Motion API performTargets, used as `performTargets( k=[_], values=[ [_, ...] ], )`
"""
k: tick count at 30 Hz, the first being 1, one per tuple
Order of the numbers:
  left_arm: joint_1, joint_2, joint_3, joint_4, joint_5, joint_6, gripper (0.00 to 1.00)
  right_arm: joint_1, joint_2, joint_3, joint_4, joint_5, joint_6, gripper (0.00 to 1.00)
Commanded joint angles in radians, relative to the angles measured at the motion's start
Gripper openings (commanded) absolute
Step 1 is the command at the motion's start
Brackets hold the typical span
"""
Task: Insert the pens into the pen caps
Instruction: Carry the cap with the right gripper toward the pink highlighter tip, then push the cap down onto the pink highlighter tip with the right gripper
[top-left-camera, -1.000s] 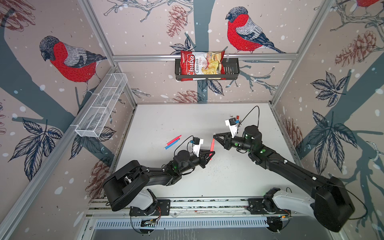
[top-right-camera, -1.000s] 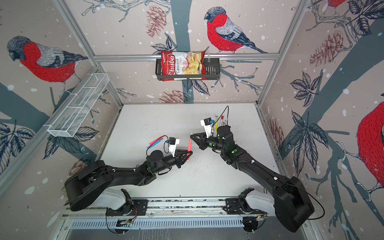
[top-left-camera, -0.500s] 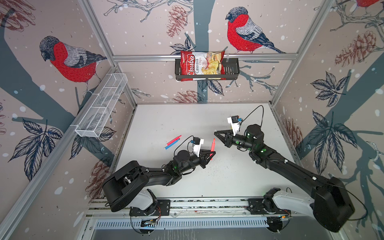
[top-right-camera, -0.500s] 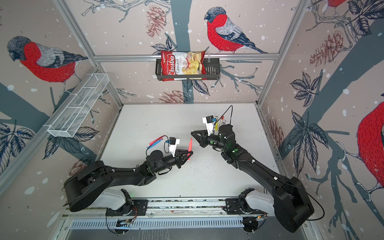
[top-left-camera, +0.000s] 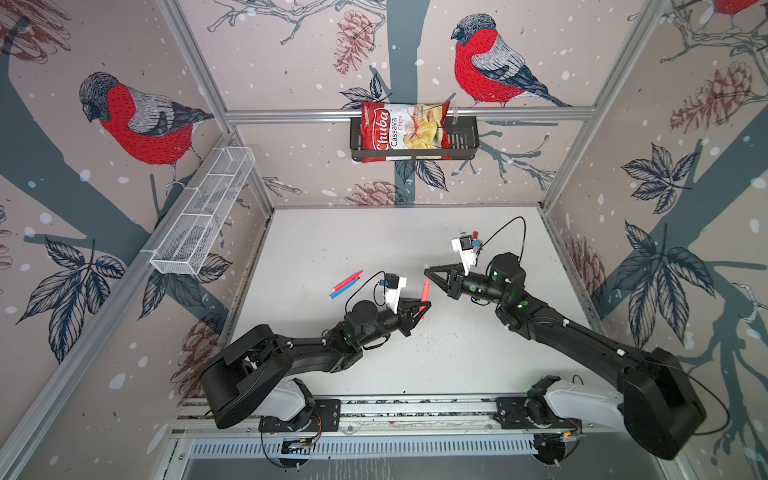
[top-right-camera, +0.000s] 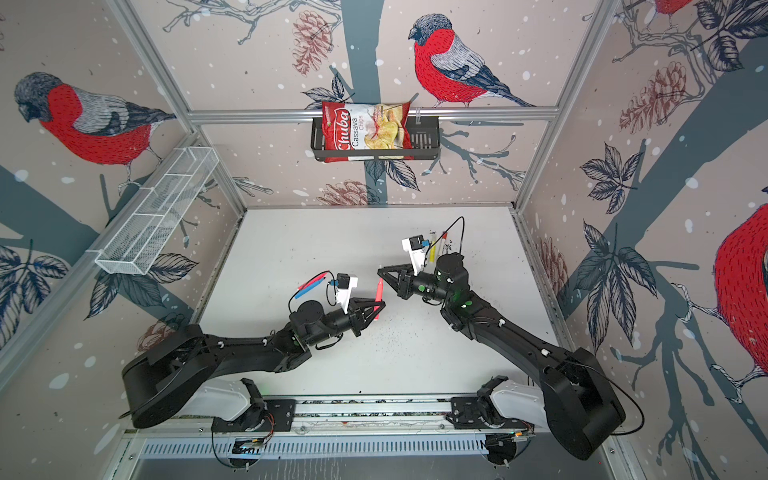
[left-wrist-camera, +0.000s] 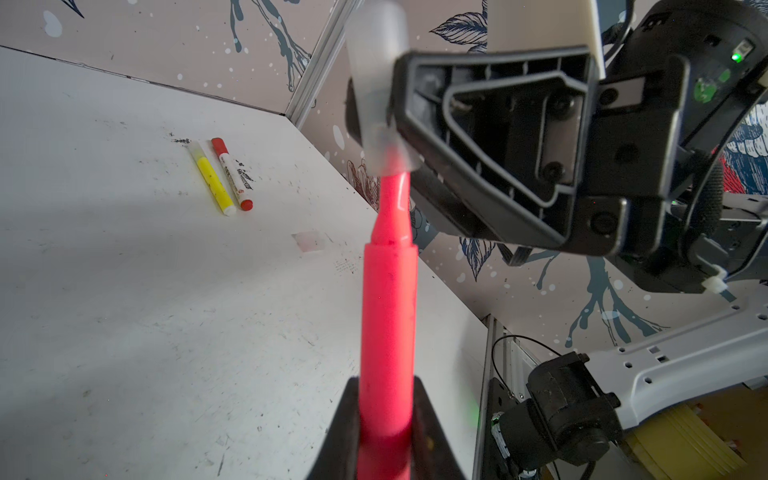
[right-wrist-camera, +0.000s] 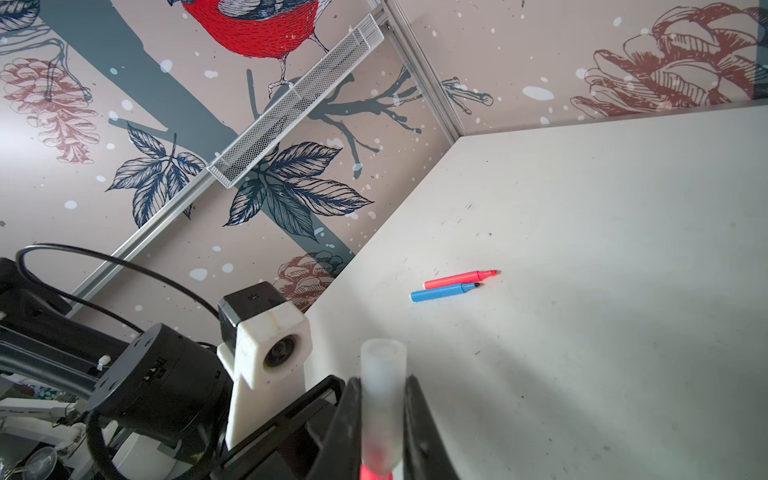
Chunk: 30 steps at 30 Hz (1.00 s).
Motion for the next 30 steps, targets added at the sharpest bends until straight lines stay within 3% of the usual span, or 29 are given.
performTargets(
  k=[1, 7, 15, 24, 26, 28, 30],
  values=[
    [-0.002, -0.007, 0.011, 0.012, -0.009, 0.016, 0.00, 0.009, -0.009, -0.012, 0.063, -0.021, 0.018, 0.10],
    [-0.002, -0.019, 0.015, 0.008, -0.022, 0.020, 0.00, 0.022, -0.025, -0.049, 0.104, -0.001, 0.048, 0.10],
    [-0.003, -0.006, 0.035, 0.084, -0.015, -0.013, 0.00, 0.048, -0.027, -0.172, 0.365, -0.037, 0.135, 0.14],
    [-0.002, -0.023, 0.042, 0.154, -0.025, -0.012, 0.00, 0.057, -0.050, -0.193, 0.369, -0.058, 0.118, 0.17],
    [-0.002, -0.026, 0.042, 0.155, -0.026, -0.009, 0.00, 0.056, -0.061, -0.190, 0.365, -0.081, 0.109, 0.22],
    [-0.002, -0.031, 0.039, 0.155, -0.031, -0.003, 0.00, 0.057, -0.086, -0.181, 0.328, -0.093, 0.080, 0.51],
    [-0.002, -0.039, 0.034, 0.152, -0.034, 0.002, 0.00, 0.057, -0.123, -0.164, 0.240, -0.077, 0.032, 0.59]
  ],
)
